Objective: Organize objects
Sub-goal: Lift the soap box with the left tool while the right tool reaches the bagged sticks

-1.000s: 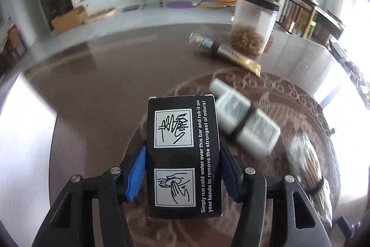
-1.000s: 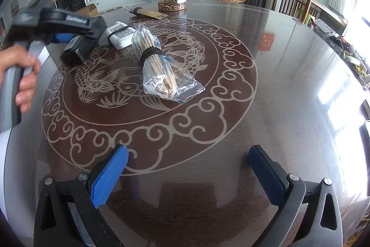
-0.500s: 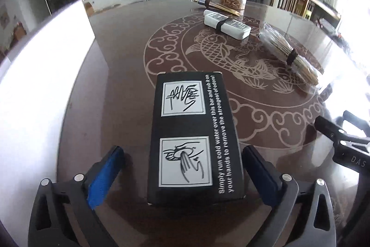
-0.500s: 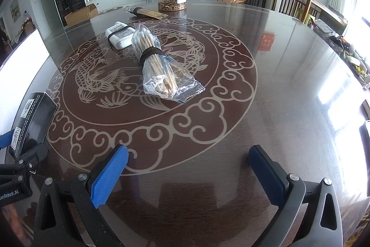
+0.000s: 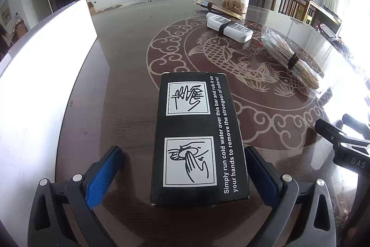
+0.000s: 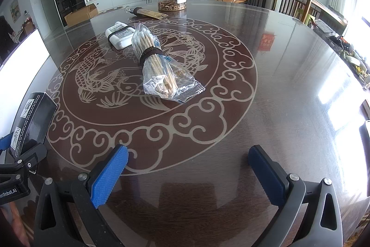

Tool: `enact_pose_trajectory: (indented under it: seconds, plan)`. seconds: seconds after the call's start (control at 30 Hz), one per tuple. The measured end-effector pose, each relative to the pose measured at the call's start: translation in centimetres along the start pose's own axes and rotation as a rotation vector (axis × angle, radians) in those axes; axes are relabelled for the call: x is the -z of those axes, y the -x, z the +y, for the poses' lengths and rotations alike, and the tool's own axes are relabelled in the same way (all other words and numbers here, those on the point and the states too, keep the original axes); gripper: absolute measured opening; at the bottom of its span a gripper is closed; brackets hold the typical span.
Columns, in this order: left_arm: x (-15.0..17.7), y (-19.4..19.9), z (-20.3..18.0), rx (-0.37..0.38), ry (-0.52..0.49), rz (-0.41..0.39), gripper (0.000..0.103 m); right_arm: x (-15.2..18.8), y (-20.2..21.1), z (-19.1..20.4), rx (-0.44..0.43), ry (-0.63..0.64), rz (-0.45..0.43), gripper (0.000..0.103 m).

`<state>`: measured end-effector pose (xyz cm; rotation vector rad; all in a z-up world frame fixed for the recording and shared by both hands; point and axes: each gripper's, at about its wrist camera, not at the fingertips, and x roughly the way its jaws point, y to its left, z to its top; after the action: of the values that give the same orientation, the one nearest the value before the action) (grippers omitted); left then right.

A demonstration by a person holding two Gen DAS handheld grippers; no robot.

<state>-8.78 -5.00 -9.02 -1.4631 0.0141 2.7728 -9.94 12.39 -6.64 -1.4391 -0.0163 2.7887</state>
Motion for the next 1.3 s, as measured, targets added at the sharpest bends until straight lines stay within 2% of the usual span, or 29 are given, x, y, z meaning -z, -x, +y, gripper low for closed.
enact_pose_trajectory:
  seconds: [0.37, 0.43, 0.53, 0.67, 0.83, 0.93, 1.0, 1.07, 1.17, 1.3]
  plan:
    - [0.0, 0.1, 0.0, -0.001, 0.000, 0.000, 0.103, 0.0, 0.0, 0.0, 0.000, 0.000, 0.000, 0.103]
    - [0.0, 0.1, 0.0, -0.001, 0.000, 0.000, 0.103, 0.2, 0.2, 0.1, 0.002, -0.001, 0.025, 0.103]
    - [0.0, 0.1, 0.0, -0.001, 0.000, 0.000, 0.103, 0.4, 0.6, 0.5, -0.049, 0.061, 0.061, 0.103]
    - [0.0, 0.1, 0.0, -0.001, 0.000, 0.000, 0.103, 0.7, 1.2, -0.4, -0.123, 0.021, 0.006, 0.103]
    - [0.0, 0.1, 0.1, -0.001, 0.001, -0.001, 0.103, 0.3, 1.6, -1.8, -0.241, -0.015, -0.012, 0.103]
    - [0.0, 0.1, 0.1, -0.001, 0.000, -0.001, 0.103, 0.2, 1.4, -1.1, -0.219, 0.070, 0.021, 0.103]
    - [0.0, 0.1, 0.1, -0.001, 0.000, -0.001, 0.103, -0.2, 1.3, -1.2, -0.155, 0.046, 0.044, 0.103]
    - [0.0, 0.1, 0.1, 0.000, 0.001, -0.001, 0.103, -1.3, 2.1, -1.9, -0.212, 0.000, 0.006, 0.103]
    - [0.0, 0.1, 0.1, -0.001, -0.002, -0.001, 0.103, -4.9, 2.4, -2.3, -0.204, -0.003, 0.000, 0.103]
    - [0.0, 0.2, 0.1, -0.001, -0.002, -0.001, 0.103, -9.4, 0.3, -0.5, -0.229, 0.057, 0.071, 0.103]
